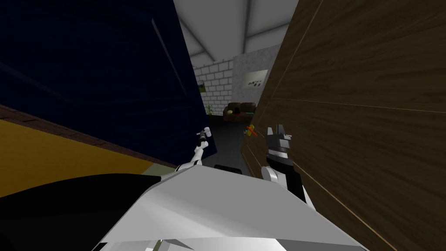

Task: Push the door open

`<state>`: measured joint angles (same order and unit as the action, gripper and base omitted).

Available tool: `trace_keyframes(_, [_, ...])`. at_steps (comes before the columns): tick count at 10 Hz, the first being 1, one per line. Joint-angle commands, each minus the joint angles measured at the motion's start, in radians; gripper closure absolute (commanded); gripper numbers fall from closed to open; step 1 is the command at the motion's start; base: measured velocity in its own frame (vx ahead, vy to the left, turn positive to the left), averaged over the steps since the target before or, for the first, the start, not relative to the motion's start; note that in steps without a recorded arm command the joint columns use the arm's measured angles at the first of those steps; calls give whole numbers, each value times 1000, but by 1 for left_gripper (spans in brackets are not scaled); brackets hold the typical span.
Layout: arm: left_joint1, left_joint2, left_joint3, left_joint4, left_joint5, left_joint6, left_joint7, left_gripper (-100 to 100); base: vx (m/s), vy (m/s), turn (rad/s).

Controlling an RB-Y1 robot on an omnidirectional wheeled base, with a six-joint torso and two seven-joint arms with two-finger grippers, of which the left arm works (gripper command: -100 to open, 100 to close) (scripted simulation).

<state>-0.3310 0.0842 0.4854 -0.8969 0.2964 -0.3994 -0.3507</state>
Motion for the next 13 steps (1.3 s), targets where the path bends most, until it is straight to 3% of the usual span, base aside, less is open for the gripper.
trace_keyframes(1, [15, 4, 9, -30, 2, 1, -5, 100, 28, 25, 3])
trace_keyframes(4, [20, 0, 64, -54, 54, -11, -77, 100, 128, 37, -28])
trace_keyframes(6, [20, 0, 64, -54, 54, -11, -77, 100, 91, 33, -6])
trace_keyframes(7, [21, -3, 84, -62, 72, -16, -103, 100, 86, 34, -1])
trace_keyframes(10, [21, -3, 84, -62, 72, -16, -103, 100, 36, 17, -4])
trace_keyframes(13, [25, -12, 123, -79, 109, -25, -155, 100, 81, 23, -15])
